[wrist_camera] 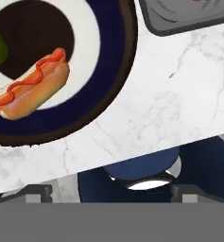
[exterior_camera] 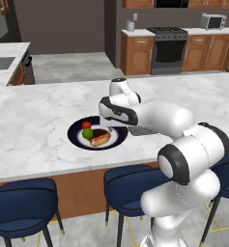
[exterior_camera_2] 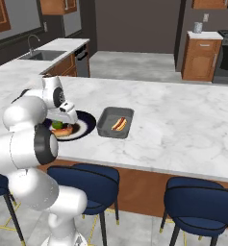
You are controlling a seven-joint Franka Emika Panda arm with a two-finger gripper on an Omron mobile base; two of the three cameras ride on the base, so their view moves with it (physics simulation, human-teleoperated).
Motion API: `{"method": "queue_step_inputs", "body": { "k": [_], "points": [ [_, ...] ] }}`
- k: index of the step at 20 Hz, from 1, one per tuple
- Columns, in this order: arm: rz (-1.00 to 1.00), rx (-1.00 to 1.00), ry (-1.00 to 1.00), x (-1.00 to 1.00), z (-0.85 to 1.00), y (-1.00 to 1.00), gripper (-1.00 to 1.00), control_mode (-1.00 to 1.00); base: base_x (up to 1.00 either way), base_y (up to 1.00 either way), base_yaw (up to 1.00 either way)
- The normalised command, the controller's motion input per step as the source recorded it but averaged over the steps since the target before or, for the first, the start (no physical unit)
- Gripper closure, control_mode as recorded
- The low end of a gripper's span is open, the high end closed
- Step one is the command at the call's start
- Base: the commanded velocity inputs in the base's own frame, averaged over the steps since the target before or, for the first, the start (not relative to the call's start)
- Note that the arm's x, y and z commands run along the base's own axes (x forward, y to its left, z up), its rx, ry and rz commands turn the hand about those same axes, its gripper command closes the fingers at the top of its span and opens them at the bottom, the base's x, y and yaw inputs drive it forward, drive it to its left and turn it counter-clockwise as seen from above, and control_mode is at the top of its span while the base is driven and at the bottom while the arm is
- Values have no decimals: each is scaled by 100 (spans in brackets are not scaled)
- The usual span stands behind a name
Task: Place one cooked food and one vegetable from the large plate to each tupperware container.
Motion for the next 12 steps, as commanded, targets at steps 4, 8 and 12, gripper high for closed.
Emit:
{"method": "queue_step_inputs", "body": {
  "k": [4, 8, 12],
  "points": [
    [-62, 21, -9, -17, -6, 14, -100, -100, 0, 0, 0],
    [-10, 15, -1, 0, 35, 0, -100, -100, 0, 0, 0],
    [23, 0, -3, 0, 36, 4, -100, -100, 0, 0, 0]
  ]
}}
